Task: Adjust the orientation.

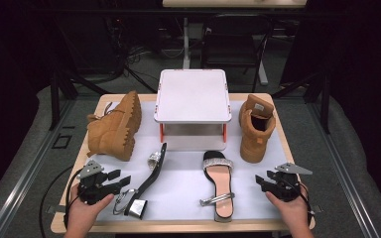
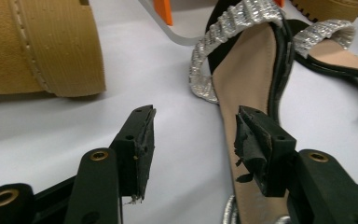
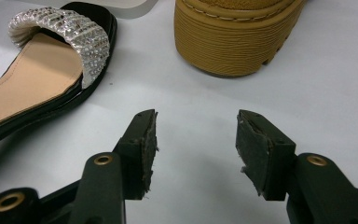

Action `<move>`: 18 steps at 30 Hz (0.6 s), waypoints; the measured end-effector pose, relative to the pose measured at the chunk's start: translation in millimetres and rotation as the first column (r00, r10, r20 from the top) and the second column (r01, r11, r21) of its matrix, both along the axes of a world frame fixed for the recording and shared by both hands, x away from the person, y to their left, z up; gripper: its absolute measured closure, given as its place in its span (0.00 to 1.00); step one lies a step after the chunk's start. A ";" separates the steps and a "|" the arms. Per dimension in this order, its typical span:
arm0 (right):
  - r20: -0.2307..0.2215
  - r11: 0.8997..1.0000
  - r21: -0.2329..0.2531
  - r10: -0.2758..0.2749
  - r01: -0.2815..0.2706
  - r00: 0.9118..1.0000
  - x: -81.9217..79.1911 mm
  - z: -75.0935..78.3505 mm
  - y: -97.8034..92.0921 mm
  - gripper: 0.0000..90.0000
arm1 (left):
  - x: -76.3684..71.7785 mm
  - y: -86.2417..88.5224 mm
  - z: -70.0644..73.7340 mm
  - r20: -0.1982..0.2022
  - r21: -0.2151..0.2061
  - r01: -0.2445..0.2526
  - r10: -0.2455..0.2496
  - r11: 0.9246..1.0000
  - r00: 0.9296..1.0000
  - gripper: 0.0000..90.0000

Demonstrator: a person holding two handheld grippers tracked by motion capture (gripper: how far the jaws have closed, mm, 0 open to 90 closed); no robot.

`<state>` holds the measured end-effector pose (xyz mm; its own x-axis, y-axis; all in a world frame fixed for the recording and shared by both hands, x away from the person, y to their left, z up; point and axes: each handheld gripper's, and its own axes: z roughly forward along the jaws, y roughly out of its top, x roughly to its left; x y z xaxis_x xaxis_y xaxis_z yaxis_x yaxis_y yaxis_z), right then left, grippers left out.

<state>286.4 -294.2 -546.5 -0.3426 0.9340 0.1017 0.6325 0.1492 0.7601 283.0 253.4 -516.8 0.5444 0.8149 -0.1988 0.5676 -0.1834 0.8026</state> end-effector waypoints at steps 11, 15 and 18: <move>0.008 1.000 0.004 -0.007 0.007 1.000 -0.5 -0.2 -1.4 0.53 | -17.3 -13.6 17.0 -0.010 -0.048 0.068 -0.069 0.996 0.998 0.58; 0.004 1.000 0.005 -0.006 0.006 1.000 -0.8 -0.4 -2.5 0.53 | -20.9 -17.0 17.8 -0.018 -0.037 0.093 -0.093 0.995 0.995 0.64; 0.003 1.000 0.002 -0.006 0.006 1.000 -1.0 -0.4 -2.4 0.53 | -23.2 -19.6 15.2 -0.036 -0.026 0.104 -0.105 0.994 0.994 0.67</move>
